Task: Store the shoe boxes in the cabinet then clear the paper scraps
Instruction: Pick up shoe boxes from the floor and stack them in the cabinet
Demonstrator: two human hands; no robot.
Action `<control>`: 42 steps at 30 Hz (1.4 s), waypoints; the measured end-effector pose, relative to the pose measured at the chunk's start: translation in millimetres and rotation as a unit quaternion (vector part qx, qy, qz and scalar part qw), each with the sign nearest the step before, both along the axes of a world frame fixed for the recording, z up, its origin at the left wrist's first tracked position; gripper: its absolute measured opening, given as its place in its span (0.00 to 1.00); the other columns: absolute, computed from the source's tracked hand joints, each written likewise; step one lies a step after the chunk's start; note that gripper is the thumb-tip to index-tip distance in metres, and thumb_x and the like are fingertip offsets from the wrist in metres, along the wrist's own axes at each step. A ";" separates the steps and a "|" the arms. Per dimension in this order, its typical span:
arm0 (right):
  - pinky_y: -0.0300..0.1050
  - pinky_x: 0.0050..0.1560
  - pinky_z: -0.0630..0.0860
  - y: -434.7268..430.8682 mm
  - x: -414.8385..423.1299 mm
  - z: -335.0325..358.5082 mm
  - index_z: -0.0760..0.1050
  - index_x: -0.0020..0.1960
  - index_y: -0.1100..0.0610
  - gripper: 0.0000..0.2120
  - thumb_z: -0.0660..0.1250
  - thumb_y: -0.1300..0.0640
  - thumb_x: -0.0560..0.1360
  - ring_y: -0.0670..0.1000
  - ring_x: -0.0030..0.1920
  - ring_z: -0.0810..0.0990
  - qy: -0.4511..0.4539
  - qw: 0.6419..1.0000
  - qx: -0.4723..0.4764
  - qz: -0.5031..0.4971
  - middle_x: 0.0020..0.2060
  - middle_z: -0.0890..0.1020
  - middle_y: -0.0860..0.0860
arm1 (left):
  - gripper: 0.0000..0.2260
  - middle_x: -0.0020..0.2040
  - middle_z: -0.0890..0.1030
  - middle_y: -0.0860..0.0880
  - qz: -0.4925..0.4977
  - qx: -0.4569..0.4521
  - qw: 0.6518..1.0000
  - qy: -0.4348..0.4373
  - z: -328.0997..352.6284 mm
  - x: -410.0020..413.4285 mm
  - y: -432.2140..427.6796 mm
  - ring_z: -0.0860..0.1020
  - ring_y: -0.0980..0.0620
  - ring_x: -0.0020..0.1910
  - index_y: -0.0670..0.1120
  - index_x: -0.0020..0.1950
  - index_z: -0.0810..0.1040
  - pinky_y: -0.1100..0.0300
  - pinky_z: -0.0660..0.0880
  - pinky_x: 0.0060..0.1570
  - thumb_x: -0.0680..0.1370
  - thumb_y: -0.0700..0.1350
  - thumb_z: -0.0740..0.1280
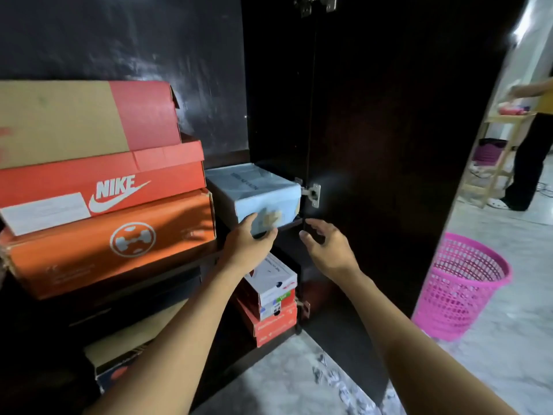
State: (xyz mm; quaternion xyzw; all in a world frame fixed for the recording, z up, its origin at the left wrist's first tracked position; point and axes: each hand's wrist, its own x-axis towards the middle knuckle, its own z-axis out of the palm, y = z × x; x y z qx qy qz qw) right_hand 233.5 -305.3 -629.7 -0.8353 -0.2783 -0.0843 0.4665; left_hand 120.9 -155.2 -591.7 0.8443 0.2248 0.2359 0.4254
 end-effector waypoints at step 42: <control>0.51 0.57 0.72 -421.0 -324.1 -335.0 0.59 0.74 0.57 0.37 0.70 0.44 0.72 0.58 0.65 0.71 0.281 0.891 -0.044 -0.354 0.67 0.67 0.56 | 0.32 0.76 0.64 0.53 -0.286 -0.156 0.914 0.243 -362.6 -194.9 -403.2 0.65 0.49 0.73 0.54 0.79 0.54 0.57 0.67 0.63 0.79 0.57 0.64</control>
